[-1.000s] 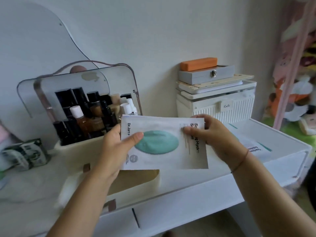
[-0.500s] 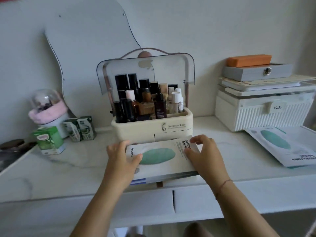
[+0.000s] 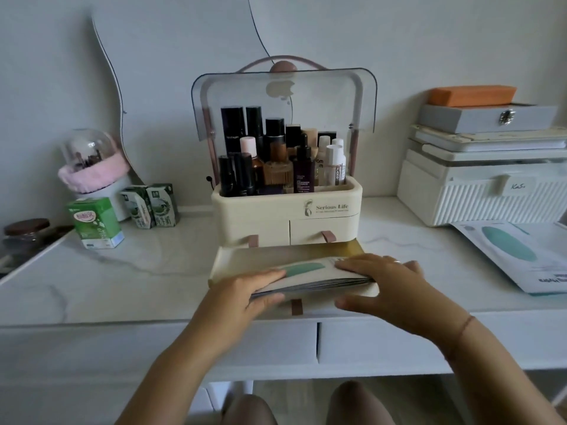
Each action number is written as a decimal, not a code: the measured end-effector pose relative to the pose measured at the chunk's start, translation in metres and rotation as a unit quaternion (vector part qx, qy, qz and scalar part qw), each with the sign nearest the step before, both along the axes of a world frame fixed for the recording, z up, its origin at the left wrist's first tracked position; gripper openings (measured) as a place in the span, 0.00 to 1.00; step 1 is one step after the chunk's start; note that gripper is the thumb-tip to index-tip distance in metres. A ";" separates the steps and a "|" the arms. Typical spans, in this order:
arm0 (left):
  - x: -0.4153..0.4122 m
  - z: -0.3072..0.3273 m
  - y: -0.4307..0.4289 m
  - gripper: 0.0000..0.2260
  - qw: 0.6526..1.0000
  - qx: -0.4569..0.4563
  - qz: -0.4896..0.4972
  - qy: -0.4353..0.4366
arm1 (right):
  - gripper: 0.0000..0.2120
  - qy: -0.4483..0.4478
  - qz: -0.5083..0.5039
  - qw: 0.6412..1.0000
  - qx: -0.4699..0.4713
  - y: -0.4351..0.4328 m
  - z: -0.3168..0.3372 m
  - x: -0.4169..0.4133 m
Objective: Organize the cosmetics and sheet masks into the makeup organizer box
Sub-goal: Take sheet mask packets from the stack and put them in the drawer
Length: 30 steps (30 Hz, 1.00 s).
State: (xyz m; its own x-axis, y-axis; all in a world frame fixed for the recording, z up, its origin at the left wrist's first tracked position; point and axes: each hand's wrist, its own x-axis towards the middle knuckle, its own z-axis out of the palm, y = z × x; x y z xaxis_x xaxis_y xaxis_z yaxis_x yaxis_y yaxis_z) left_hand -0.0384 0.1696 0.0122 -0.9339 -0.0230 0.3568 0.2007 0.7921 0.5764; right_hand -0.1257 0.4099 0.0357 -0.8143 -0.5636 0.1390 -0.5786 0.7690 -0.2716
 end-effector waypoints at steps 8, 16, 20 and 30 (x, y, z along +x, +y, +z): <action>-0.005 0.006 -0.017 0.20 0.999 -0.013 0.001 -0.039 | 0.14 0.110 0.115 0.977 -0.142 -0.011 -0.006 -0.004; -0.009 0.003 -0.032 0.23 0.998 -0.009 -0.010 -0.054 | 0.19 0.023 0.139 0.987 -0.080 -0.022 -0.012 -0.026; -0.008 -0.003 -0.028 0.17 0.999 -0.006 -0.030 -0.021 | 0.22 0.010 0.145 0.987 -0.069 -0.021 -0.013 -0.028; -0.007 -0.011 -0.024 0.22 0.993 -0.105 0.020 0.043 | 0.28 0.066 0.132 0.986 -0.073 -0.016 -0.021 -0.012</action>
State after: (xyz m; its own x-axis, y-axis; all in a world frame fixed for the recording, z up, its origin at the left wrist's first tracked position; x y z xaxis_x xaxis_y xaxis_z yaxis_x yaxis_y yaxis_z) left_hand -0.0452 0.1459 0.0015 -0.8998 0.0231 0.4356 0.2070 0.9016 0.3798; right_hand -0.1380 0.3938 0.0146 -0.6104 -0.7204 0.3294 -0.7919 0.5448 -0.2759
